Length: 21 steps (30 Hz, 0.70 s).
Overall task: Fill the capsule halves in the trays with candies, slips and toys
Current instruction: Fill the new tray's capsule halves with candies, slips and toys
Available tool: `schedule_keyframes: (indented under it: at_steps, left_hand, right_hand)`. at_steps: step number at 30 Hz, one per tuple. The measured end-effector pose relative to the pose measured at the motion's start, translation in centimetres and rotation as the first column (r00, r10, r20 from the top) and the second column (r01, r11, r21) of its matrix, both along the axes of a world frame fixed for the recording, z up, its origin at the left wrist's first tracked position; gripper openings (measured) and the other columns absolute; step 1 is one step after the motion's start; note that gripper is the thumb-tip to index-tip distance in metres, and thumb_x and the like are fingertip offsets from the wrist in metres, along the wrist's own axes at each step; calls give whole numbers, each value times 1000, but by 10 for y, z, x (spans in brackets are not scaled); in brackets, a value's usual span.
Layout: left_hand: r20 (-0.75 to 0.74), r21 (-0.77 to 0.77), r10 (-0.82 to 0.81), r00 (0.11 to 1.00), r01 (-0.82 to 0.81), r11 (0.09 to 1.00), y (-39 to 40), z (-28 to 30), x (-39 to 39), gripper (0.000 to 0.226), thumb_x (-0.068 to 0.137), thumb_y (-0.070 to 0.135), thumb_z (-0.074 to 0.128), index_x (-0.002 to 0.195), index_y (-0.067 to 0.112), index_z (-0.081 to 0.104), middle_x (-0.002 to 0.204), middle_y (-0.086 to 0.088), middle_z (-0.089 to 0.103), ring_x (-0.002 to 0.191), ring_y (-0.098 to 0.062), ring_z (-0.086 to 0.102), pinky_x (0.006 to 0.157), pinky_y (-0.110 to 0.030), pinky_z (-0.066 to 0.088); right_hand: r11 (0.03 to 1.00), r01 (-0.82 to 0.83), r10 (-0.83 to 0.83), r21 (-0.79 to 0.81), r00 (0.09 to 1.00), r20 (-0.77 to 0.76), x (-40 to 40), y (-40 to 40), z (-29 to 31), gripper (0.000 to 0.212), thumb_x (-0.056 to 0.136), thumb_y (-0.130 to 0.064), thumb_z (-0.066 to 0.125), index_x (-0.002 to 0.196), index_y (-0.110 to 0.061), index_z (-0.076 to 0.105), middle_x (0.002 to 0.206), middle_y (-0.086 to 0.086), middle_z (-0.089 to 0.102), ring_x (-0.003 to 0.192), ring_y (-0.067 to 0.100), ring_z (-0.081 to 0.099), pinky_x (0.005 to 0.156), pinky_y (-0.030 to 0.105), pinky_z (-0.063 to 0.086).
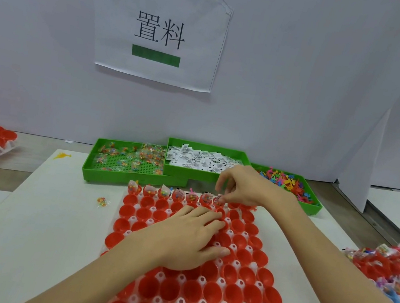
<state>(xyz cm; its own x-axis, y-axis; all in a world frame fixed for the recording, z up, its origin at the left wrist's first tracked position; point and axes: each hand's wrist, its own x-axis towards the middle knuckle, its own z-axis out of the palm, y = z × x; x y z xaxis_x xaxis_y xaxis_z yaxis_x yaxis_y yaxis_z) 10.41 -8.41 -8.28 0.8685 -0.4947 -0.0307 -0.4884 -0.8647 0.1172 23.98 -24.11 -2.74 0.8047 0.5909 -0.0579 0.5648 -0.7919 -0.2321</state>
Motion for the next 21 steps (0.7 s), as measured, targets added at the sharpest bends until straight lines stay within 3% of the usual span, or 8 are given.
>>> schedule_keyframes:
  at_steps: [2,5,11,14,18,21]
  left_hand:
    - [4,-11,-4,1000,5,1000,0,1,0,71,105,63,24,162,21,22,170,5,17,155,-14,10,125,-37,8]
    - [26,-30,-19,999,20,999,0,6,-1,68,106,61,24,160,21,27,168,6,22,154,-13,15,125,-36,13]
    - [31,-82,-62,998,64,995,0,21,-6,53,110,49,29,151,19,45,156,3,45,146,-15,33,122,-32,25]
    - [48,-118,-84,995,89,989,1,26,-8,42,111,37,33,142,17,54,142,2,56,134,-15,44,115,-27,31]
    - [115,-236,-87,990,112,965,8,34,-8,34,110,33,41,129,19,65,122,5,65,115,-11,54,101,-28,44]
    - [243,-382,29,970,68,922,24,41,-1,29,108,32,46,110,19,71,96,9,70,89,-5,60,82,-24,50]
  right_hand:
    - [998,10,-11,61,1000,10,-3,-4,5,12,87,-28,80,98,-25,75,89,-12,69,84,2,67,84,29,59]
    - [956,31,-41,291,999,29,-12,-14,14,8,92,-29,74,96,-23,78,91,-8,75,86,4,70,84,26,59]
    - [680,101,-105,726,994,-40,-53,-46,6,14,98,-28,66,97,-23,79,84,-6,77,79,3,71,68,9,49]
    - [583,133,-120,802,990,-78,-75,-58,-12,16,100,-19,63,96,-21,79,82,0,77,73,8,68,62,14,49]
    - [576,138,-97,806,990,-100,-88,-58,-19,18,100,-14,62,96,-19,79,79,2,76,71,9,68,61,12,49]
    - [586,119,-97,801,992,-76,-92,-52,-15,17,100,-13,61,97,-18,77,77,0,76,69,8,68,61,10,48]
